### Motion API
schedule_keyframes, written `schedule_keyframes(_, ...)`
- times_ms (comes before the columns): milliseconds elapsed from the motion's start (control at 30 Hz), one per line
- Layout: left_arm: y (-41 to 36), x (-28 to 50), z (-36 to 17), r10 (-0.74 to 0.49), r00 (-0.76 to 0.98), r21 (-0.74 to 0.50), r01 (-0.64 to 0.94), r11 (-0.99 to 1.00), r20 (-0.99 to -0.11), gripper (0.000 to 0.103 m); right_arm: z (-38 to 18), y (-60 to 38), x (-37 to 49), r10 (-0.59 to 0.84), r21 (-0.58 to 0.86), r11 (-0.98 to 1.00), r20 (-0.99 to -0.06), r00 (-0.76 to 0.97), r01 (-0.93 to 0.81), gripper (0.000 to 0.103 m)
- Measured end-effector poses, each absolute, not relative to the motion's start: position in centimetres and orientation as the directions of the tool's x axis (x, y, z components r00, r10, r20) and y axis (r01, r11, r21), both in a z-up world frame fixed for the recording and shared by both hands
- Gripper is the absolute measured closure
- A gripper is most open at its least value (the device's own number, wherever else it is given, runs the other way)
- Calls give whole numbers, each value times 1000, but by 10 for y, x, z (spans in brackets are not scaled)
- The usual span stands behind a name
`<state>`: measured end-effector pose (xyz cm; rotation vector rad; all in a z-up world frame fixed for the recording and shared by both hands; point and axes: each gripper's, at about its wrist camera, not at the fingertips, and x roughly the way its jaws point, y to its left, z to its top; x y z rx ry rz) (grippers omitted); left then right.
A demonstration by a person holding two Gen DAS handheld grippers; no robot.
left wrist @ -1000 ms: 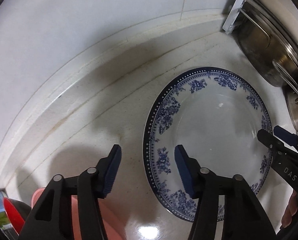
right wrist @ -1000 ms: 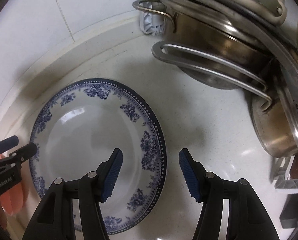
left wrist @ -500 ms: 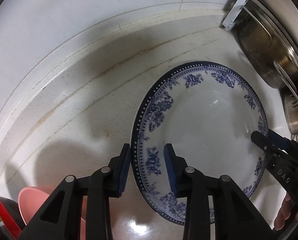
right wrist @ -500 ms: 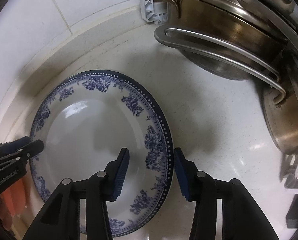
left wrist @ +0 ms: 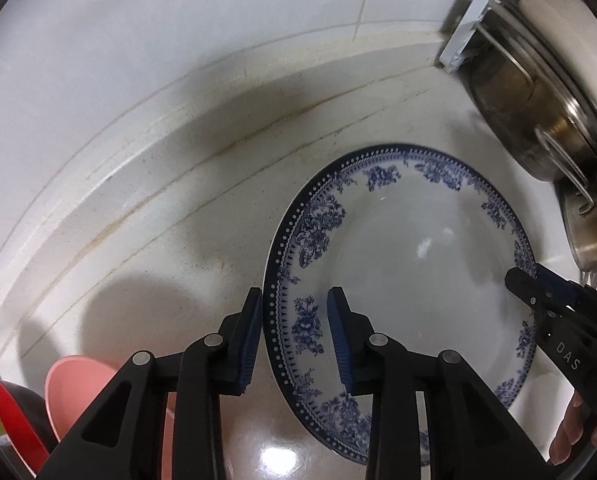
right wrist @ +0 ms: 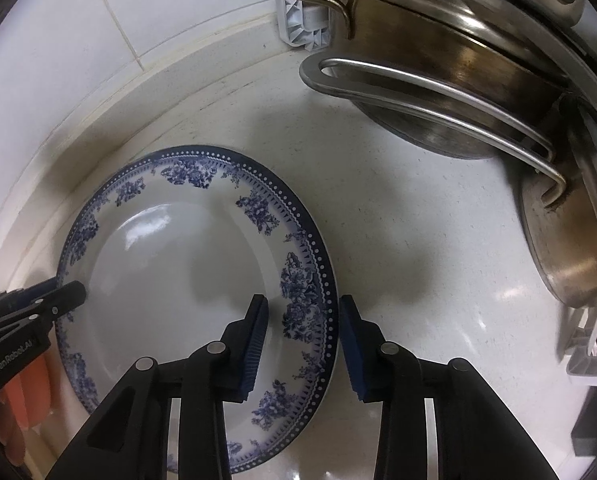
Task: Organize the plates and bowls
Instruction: 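Lift the blue-and-white plate with both grippers and carry it toward the sink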
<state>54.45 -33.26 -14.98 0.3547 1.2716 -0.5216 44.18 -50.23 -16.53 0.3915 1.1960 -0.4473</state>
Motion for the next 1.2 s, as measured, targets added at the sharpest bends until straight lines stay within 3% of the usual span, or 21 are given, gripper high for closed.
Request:
schedule_keyframes(600, -286, 492, -98, -242, 301, -50, 529, 847, -922, 70, -107, -470, 403, -182, 20, 877, -911, 369, 481, 66)
schedule_keyframes(1200, -166, 428, -44, -231, 421, -47, 403, 914, -877, 71, -58, -376, 358, -173, 38, 919, -856, 488, 393, 66)
